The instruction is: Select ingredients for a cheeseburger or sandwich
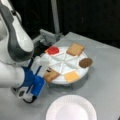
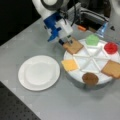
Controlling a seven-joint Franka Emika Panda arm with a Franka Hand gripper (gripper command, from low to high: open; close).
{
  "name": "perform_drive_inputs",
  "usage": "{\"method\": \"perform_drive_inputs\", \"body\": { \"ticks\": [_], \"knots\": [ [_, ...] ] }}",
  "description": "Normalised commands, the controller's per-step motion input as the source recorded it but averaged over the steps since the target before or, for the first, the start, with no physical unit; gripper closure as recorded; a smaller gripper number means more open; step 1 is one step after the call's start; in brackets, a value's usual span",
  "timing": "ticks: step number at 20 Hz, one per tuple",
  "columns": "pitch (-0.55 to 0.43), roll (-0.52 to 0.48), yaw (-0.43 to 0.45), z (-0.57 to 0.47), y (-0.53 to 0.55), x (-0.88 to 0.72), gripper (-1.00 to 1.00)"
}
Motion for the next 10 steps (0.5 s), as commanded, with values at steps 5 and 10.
{"method": "perform_drive_inputs", "body": {
  "ticks": [5,10],
  "knots": [
    [-0.055,0.143,0.042,-0.11,-0.01,0.17,-1.0],
    [-0.022,0.109,0.045,-0.04,-0.12,0.11,-1.0]
  ]
}}
